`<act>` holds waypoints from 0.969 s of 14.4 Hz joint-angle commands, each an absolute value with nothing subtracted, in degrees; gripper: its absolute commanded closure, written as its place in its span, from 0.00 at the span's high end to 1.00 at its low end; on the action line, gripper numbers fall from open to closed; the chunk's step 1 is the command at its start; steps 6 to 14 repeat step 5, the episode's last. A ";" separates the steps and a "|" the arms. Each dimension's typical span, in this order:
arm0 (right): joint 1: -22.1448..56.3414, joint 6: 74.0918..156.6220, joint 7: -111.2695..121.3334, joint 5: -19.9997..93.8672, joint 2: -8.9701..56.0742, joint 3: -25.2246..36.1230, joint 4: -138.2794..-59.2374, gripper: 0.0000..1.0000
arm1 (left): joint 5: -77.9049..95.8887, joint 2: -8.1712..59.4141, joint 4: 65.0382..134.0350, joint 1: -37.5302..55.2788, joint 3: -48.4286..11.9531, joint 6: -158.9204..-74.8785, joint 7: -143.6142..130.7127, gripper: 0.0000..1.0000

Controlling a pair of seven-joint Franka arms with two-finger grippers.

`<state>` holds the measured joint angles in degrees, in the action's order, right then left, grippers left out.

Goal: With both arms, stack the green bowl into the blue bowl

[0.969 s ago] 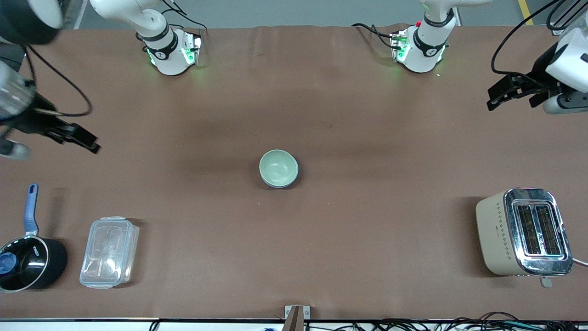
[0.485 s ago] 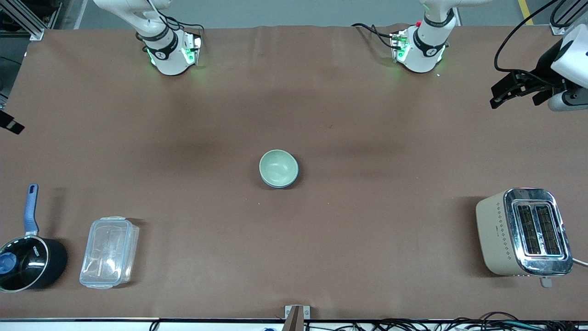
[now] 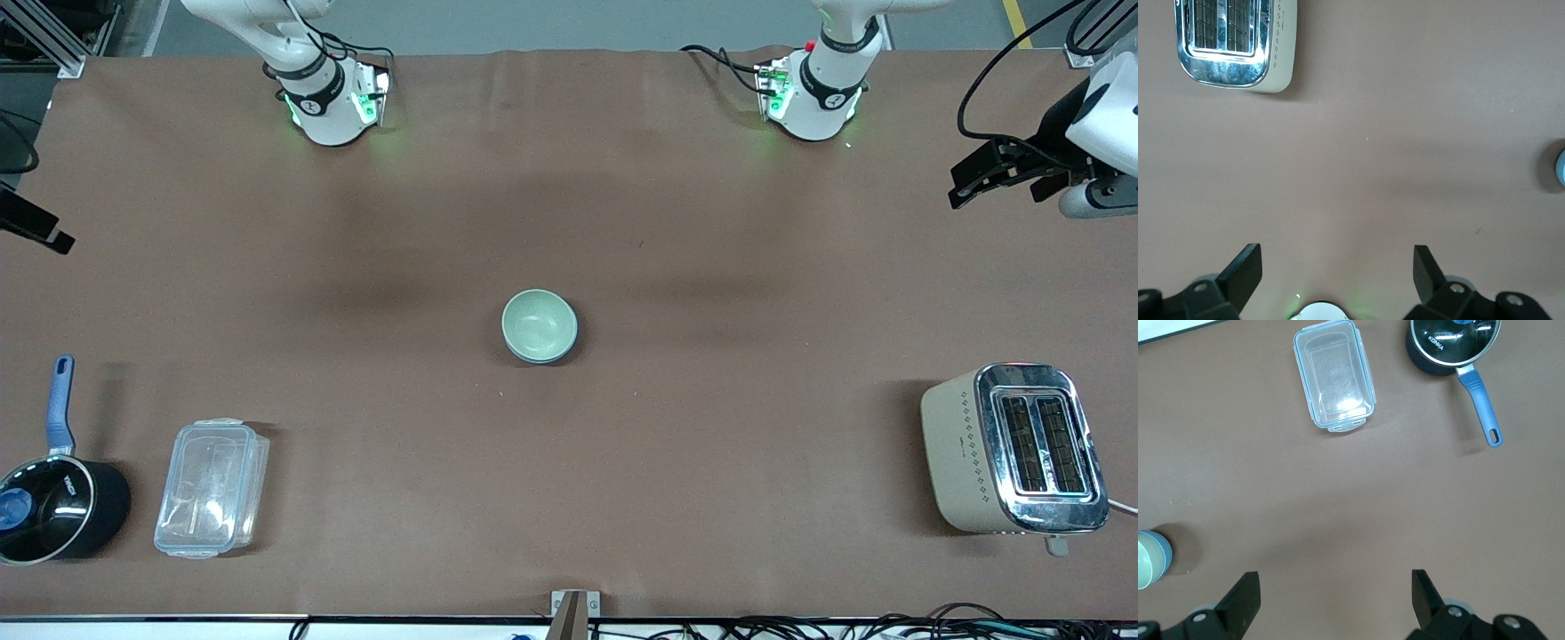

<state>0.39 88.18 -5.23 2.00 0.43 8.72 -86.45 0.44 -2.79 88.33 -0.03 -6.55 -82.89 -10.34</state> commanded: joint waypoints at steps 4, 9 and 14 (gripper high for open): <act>0.35 87.63 -4.75 1.41 0.18 8.79 -86.66 1.00 | -0.44 -1.67 86.57 -0.18 -6.33 -81.39 -9.93 1.00; 0.44 87.71 -4.75 1.23 0.18 8.70 -86.57 1.00 | -0.44 -1.67 86.57 -0.09 -6.33 -81.39 -9.93 1.00; 0.44 87.71 -4.75 1.23 0.18 8.70 -86.57 1.00 | -0.44 -1.67 86.57 -0.09 -6.33 -81.39 -9.93 1.00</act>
